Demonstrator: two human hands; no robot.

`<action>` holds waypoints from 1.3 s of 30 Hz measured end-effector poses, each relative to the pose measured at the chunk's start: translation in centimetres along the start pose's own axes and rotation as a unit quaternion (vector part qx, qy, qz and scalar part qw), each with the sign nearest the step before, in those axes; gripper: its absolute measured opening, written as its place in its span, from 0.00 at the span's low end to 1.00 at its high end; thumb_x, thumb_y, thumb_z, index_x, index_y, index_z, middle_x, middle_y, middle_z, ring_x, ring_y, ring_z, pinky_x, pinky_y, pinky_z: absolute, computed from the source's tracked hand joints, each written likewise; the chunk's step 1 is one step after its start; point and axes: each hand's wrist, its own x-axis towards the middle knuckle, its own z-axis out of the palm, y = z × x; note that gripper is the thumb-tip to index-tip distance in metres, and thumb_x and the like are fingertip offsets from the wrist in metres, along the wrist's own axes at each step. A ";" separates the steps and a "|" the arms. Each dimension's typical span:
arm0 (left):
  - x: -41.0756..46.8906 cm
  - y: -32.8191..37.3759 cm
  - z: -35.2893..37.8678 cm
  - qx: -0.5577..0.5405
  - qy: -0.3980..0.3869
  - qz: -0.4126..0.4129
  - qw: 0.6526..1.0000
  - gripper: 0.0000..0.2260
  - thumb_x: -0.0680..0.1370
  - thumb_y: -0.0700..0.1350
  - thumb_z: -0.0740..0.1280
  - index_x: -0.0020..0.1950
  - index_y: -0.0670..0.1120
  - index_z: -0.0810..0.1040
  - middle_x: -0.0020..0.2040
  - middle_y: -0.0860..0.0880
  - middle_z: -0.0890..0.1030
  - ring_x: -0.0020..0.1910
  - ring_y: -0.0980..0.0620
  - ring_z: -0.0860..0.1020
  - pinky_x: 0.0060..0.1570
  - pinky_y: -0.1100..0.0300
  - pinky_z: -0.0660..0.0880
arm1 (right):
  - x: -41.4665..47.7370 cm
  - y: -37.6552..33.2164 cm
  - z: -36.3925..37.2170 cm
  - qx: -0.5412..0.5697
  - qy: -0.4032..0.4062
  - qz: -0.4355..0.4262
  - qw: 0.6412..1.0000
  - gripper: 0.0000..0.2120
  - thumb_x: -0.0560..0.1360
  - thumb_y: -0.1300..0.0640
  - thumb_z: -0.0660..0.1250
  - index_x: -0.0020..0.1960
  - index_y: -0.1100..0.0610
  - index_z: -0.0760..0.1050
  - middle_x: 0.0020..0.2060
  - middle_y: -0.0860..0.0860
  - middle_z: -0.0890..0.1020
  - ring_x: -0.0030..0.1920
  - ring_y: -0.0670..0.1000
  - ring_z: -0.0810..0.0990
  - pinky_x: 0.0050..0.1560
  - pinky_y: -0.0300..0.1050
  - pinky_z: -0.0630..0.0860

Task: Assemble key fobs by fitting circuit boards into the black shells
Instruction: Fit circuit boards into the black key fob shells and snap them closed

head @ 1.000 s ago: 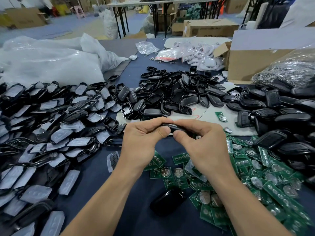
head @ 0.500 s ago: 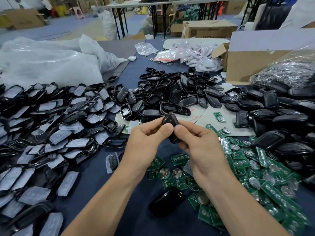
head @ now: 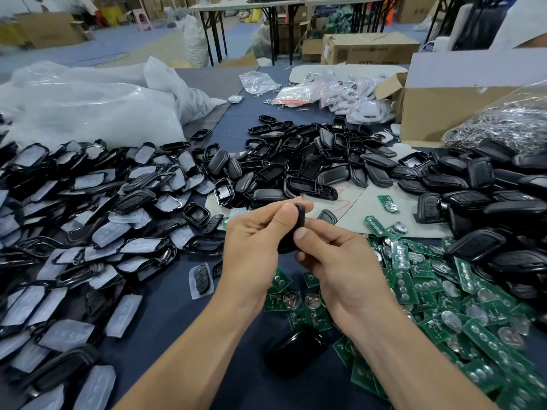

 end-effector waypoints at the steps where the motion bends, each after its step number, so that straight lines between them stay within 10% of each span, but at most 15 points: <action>1: 0.0 0.0 -0.1 0.002 -0.001 -0.004 1.000 0.10 0.80 0.46 0.68 0.50 0.45 0.89 0.49 0.45 0.88 0.53 0.51 0.86 0.51 0.63 0.80 | 0.0 0.0 0.0 -0.005 0.000 -0.004 1.000 0.08 0.75 0.67 0.72 0.48 0.57 0.88 0.45 0.56 0.88 0.44 0.51 0.81 0.44 0.43 0.76; 10: 0.1 0.0 -0.7 -0.026 -0.037 -0.095 0.994 0.35 0.74 0.72 0.56 0.59 0.47 0.87 0.58 0.45 0.87 0.62 0.47 0.83 0.65 0.49 0.74 | 0.1 -0.3 0.0 -0.029 0.009 -0.030 0.999 0.12 0.76 0.68 0.72 0.45 0.53 0.89 0.42 0.56 0.88 0.37 0.48 0.80 0.43 0.40 0.80; 16: 0.4 0.0 -0.5 0.000 -0.016 -0.009 1.000 0.08 0.76 0.48 0.73 0.51 0.47 0.89 0.48 0.45 0.88 0.51 0.54 0.85 0.50 0.64 0.79 | 0.0 -0.6 -0.2 -0.082 -0.008 -0.071 0.994 0.14 0.76 0.69 0.72 0.47 0.51 0.89 0.42 0.55 0.89 0.45 0.50 0.88 0.46 0.40 0.82; 21: 0.6 -0.2 -0.6 0.018 0.020 0.004 1.000 0.08 0.76 0.34 0.73 0.46 0.45 0.89 0.45 0.46 0.89 0.48 0.54 0.86 0.49 0.66 0.79 | -0.2 -0.4 -0.1 -0.161 -0.027 -0.104 0.981 0.18 0.76 0.67 0.73 0.45 0.44 0.88 0.42 0.49 0.89 0.46 0.48 0.88 0.46 0.38 0.82; 27: 0.9 -0.2 -0.8 0.060 -0.001 -0.011 0.998 0.06 0.78 0.46 0.73 0.50 0.49 0.89 0.48 0.50 0.89 0.51 0.57 0.85 0.51 0.67 0.79 | 0.4 -1.8 -1.3 -0.268 -0.043 -0.102 0.957 0.14 0.73 0.67 0.75 0.46 0.47 0.88 0.40 0.50 0.89 0.42 0.51 0.88 0.45 0.45 0.84; 33: 1.2 -0.5 -1.1 0.074 0.027 -0.017 0.997 0.18 0.76 0.55 0.71 0.63 0.49 0.85 0.55 0.59 0.87 0.58 0.64 0.82 0.59 0.71 0.76 | 2.0 -7.7 -7.2 0.213 -0.031 -0.068 0.974 0.30 0.68 0.59 0.79 0.68 0.58 0.77 0.62 0.54 0.84 0.61 0.52 0.84 0.56 0.42 0.82; 36: 1.6 -0.9 -1.1 0.086 0.057 -0.029 0.994 0.08 0.80 0.48 0.71 0.58 0.52 0.86 0.53 0.56 0.88 0.55 0.66 0.82 0.52 0.77 0.73 | 2.7 -7.4 -7.3 0.017 0.023 -0.086 0.996 0.29 0.66 0.64 0.78 0.67 0.55 0.79 0.56 0.52 0.87 0.59 0.53 0.86 0.56 0.46 0.83; 39: 1.9 -1.2 -1.2 0.115 0.068 -0.037 0.990 0.07 0.79 0.44 0.72 0.54 0.54 0.88 0.50 0.57 0.88 0.53 0.68 0.82 0.48 0.80 0.71 | 3.3 -5.7 -5.8 -0.301 0.125 -0.137 0.935 0.20 0.72 0.67 0.74 0.57 0.46 0.83 0.47 0.45 0.89 0.51 0.43 0.86 0.59 0.49 0.83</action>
